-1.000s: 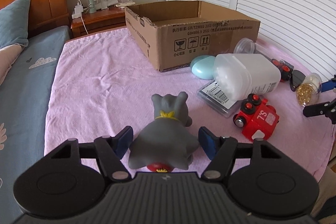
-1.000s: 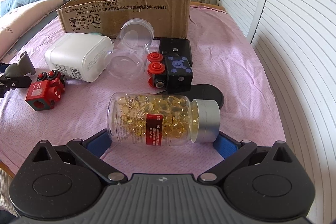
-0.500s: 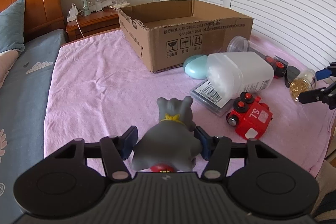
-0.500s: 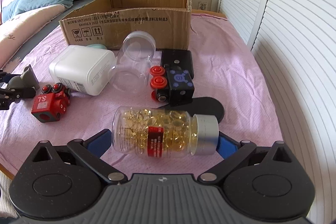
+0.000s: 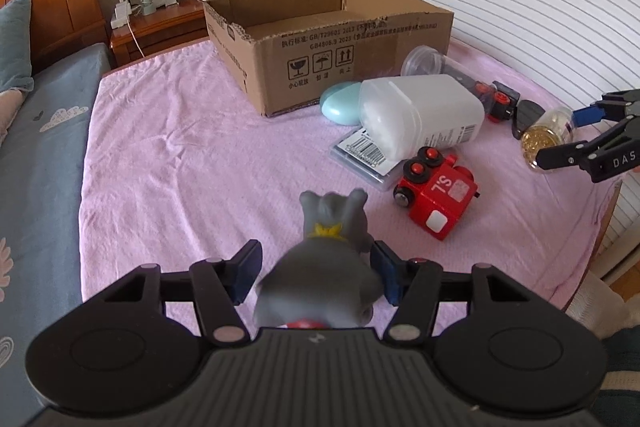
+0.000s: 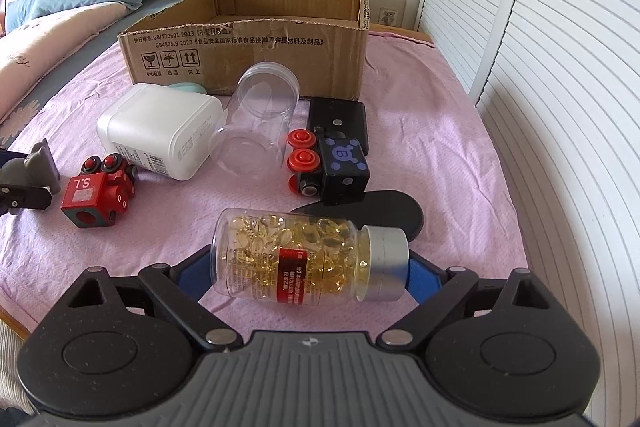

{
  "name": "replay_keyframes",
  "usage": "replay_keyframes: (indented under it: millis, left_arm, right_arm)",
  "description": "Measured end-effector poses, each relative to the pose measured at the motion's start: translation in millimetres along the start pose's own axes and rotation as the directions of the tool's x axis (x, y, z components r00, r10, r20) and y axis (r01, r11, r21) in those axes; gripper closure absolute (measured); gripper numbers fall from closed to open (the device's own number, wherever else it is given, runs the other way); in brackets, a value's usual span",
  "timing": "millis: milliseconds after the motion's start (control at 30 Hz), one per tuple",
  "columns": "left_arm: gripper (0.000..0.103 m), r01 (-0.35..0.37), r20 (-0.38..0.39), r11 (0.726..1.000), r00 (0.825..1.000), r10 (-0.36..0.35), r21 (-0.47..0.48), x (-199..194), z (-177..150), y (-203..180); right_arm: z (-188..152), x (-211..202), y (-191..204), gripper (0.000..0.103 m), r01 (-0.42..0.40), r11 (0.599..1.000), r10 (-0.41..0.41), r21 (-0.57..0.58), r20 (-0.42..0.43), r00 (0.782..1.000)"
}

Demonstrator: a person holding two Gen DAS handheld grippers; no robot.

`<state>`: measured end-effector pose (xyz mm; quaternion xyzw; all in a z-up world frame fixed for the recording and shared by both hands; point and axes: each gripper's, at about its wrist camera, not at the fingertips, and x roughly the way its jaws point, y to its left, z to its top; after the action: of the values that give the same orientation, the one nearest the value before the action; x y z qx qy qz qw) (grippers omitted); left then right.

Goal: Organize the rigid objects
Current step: 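Close the left gripper on the elephant while the right gripper grasps the capsule bottle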

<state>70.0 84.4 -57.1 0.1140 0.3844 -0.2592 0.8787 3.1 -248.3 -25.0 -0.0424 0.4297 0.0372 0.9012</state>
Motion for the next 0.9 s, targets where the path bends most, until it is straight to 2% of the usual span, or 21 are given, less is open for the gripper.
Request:
replay_keyframes:
  millis: [100,167,267,367,900]
  left_arm:
    - [0.04,0.009,0.012,0.999,1.0,-0.009,0.033,-4,7,-3]
    - [0.041,0.011,-0.006,0.998,1.0,-0.01,0.061,0,11,-6]
    - [0.054,0.022,-0.03,0.995,0.999,-0.019,0.102,5,9,-9]
    - [0.057,0.023,-0.032,0.992,0.999,-0.019,0.127,8,7,-11]
    - [0.063,0.011,-0.005,0.999,1.0,-0.01,0.049,-2,20,-7]
  right_arm:
    - [1,1,0,0.006,-0.008,1.0,0.008,0.004,0.003,1.0]
    - [0,0,0,0.006,-0.012,1.0,0.012,0.003,0.003,1.0]
    - [-1,-1,1,0.006,-0.017,1.0,0.017,0.002,0.007,1.0]
    - [-1,-1,0,0.006,-0.019,1.0,0.019,0.003,0.007,1.0]
    - [5,-10,3,0.007,-0.027,0.999,0.027,-0.031,0.004,1.0]
